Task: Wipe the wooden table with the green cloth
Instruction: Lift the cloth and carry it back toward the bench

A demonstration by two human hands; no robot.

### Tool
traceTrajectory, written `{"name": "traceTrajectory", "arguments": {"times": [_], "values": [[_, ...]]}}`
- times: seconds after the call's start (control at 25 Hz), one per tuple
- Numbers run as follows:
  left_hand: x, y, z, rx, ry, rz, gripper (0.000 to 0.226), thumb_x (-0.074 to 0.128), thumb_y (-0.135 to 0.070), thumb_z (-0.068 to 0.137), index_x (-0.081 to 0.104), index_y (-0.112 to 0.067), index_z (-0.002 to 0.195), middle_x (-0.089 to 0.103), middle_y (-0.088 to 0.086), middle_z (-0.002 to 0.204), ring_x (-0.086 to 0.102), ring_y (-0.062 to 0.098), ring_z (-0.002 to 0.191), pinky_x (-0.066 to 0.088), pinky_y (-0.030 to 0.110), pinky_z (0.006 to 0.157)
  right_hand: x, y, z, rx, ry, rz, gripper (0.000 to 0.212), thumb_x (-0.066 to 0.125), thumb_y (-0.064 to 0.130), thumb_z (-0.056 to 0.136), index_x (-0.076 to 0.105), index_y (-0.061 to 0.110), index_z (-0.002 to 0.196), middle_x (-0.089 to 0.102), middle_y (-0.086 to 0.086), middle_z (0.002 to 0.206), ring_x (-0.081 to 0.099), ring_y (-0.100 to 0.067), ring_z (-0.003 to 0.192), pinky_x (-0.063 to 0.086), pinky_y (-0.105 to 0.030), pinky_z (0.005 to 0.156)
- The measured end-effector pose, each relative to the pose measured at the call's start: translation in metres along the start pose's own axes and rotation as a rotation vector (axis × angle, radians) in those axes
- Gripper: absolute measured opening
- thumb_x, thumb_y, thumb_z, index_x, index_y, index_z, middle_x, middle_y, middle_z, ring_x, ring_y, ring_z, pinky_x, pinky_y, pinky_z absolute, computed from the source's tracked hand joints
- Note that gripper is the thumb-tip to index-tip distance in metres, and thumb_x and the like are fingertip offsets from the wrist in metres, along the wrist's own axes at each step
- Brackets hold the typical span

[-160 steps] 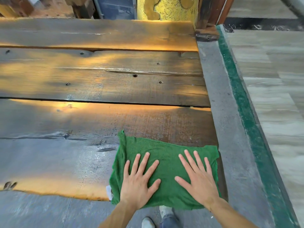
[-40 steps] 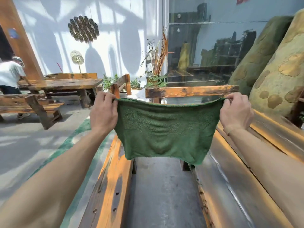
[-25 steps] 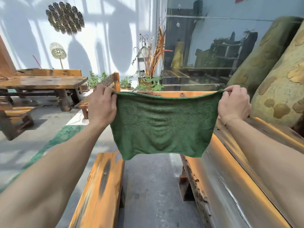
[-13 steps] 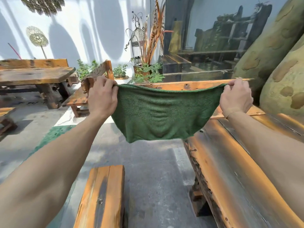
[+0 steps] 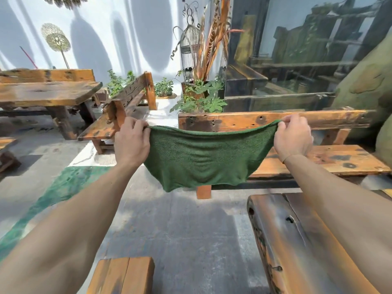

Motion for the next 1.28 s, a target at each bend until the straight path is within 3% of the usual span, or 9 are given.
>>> {"name": "traceTrajectory", "arguments": {"times": [0.48, 0.76, 1.28], "values": [[0.271, 0.079, 0.151, -0.033, 0.198, -0.055, 0.020, 0.053, -0.025, 0.102, 0.067, -0.011, 0.104, 0.055, 0.013, 0.108, 0.058, 0.038, 0.096, 0.048, 0.049, 0.083, 0.249, -0.010, 0.143, 0.073, 0.070, -0.165, 0.022, 0.047, 0.025, 0.103, 0.063, 0.016, 0.114, 0.059, -0.016, 0.124, 0.053, -0.038, 0.118, 0.040, -0.048, 0.098], [0.409, 0.105, 0.204, -0.081, 0.331, -0.033, 0.022, 0.051, -0.024, 0.103, 0.068, -0.011, 0.106, 0.055, 0.012, 0.110, 0.056, 0.036, 0.096, 0.048, 0.048, 0.085, 0.384, -0.041, 0.196, 0.213, 0.167, -0.222, 0.020, 0.047, 0.023, 0.102, 0.062, 0.016, 0.114, 0.056, -0.017, 0.128, 0.051, -0.039, 0.121, 0.039, -0.048, 0.099], [0.650, 0.182, 0.176, -0.333, 0.699, 0.081, 0.022, 0.048, -0.027, 0.104, 0.066, -0.014, 0.105, 0.054, 0.007, 0.112, 0.057, 0.033, 0.089, 0.051, 0.044, 0.081, 0.641, -0.158, 0.231, 0.394, 0.505, -0.353, 0.021, 0.052, 0.017, 0.098, 0.065, 0.013, 0.113, 0.058, -0.019, 0.124, 0.056, -0.040, 0.114, 0.044, -0.049, 0.095]]}}
Point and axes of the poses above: each hand's wrist, its own z-axis towards the middle knuckle, its own x-axis out of the palm, y = z × x, the point moved 6 cm from there along z, towards the middle knuckle
